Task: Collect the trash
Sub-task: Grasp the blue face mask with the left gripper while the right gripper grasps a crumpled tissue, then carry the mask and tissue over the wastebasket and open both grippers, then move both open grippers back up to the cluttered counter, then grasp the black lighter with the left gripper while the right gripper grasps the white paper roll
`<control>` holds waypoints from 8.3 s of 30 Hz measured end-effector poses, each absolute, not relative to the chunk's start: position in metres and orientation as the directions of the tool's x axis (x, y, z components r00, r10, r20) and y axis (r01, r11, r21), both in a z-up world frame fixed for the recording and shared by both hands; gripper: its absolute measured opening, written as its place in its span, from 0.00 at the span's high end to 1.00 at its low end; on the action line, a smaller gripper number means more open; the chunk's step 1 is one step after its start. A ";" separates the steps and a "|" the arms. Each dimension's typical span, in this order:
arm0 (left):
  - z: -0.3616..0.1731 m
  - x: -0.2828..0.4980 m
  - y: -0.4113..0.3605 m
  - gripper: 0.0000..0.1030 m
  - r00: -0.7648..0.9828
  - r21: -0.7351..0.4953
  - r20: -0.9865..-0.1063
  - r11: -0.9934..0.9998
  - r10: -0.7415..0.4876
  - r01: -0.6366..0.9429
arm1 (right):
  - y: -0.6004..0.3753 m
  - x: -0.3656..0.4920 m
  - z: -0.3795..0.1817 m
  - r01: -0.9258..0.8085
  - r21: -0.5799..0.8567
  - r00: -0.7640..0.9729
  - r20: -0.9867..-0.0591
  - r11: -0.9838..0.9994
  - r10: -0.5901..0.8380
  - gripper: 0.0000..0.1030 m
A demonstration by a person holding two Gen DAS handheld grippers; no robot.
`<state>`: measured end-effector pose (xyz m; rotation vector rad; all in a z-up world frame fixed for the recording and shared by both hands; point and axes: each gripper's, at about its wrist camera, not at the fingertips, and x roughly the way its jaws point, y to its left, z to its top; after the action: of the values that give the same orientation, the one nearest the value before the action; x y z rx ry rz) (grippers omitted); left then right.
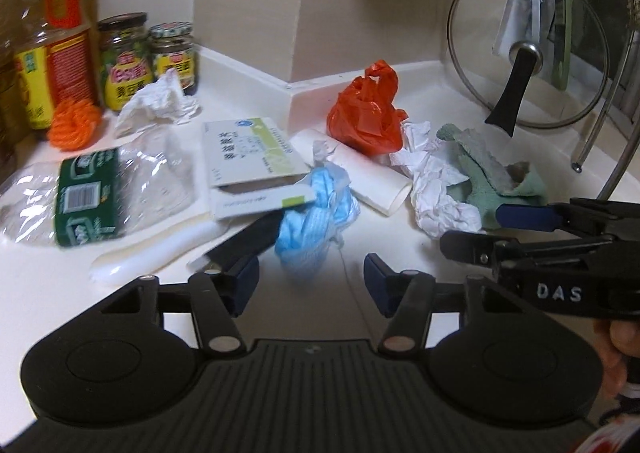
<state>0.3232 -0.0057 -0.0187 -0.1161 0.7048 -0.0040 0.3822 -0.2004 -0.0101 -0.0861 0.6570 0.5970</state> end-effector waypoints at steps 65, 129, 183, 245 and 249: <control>-0.123 0.115 0.007 0.86 0.501 -0.223 -0.857 0.964 -0.125 -0.142 | -0.170 0.181 -0.133 -0.688 0.068 0.338 -0.851 0.723 0.401 0.83; -0.166 0.125 0.017 0.64 0.380 -0.214 -0.920 0.936 -0.097 -0.281 | -0.149 0.210 -0.159 -0.666 0.134 0.256 -0.882 0.733 0.395 0.45; -0.030 0.348 0.032 0.43 0.685 0.016 -0.727 0.995 -0.056 0.098 | -0.238 0.373 -0.012 -0.512 0.060 0.655 -0.619 0.857 0.435 0.44; -0.022 0.260 0.030 0.79 0.688 -0.088 -0.724 0.996 -0.048 -0.024 | -0.167 0.368 -0.025 -0.651 0.086 0.531 -0.658 0.754 0.534 0.52; -0.022 0.249 0.029 0.79 0.691 -0.103 -0.720 0.994 -0.059 -0.023 | -0.176 0.347 -0.016 -0.641 0.097 0.539 -0.649 0.762 0.536 0.52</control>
<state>0.2486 0.0285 -0.0216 -0.1064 0.8076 -0.0202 0.3467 -0.1762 -0.0156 -0.1593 0.7147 0.7032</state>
